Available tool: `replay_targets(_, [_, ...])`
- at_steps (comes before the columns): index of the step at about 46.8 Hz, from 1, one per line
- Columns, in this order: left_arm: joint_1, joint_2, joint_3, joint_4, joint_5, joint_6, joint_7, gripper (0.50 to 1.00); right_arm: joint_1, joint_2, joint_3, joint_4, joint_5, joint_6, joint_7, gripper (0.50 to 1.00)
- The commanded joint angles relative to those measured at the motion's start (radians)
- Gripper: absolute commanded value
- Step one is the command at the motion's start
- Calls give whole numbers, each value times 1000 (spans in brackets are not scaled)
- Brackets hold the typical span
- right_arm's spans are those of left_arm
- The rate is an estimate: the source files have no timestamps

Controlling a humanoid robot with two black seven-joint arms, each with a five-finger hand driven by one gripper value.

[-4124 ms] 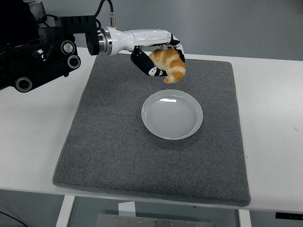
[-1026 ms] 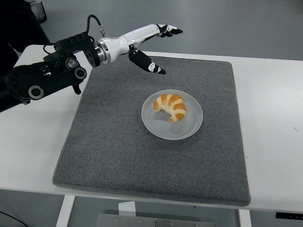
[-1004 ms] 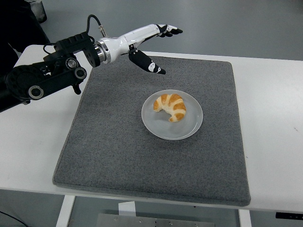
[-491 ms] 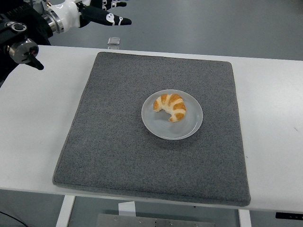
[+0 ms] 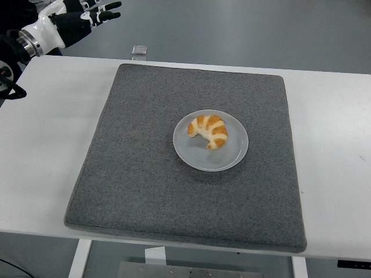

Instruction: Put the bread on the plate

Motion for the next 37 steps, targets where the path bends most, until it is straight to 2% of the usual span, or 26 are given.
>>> replay_targets(1, [31, -5, 0, 0, -36, -1, 6, 996, 0, 0, 1, 0, 0, 0, 0, 952])
replay_targets(13, [61, -22, 0, 0, -145, -1, 16, 996, 0, 0, 2, 0, 0, 0, 0, 952])
replay_targets(30, [57, -24, -3, 46, -265, 2, 92, 996, 0, 0, 1, 11, 3, 2, 0, 952])
replay_targets(37, [57, -30, -23, 81, -299, 4, 150, 996, 0, 0, 1, 11, 3, 0, 0, 952])
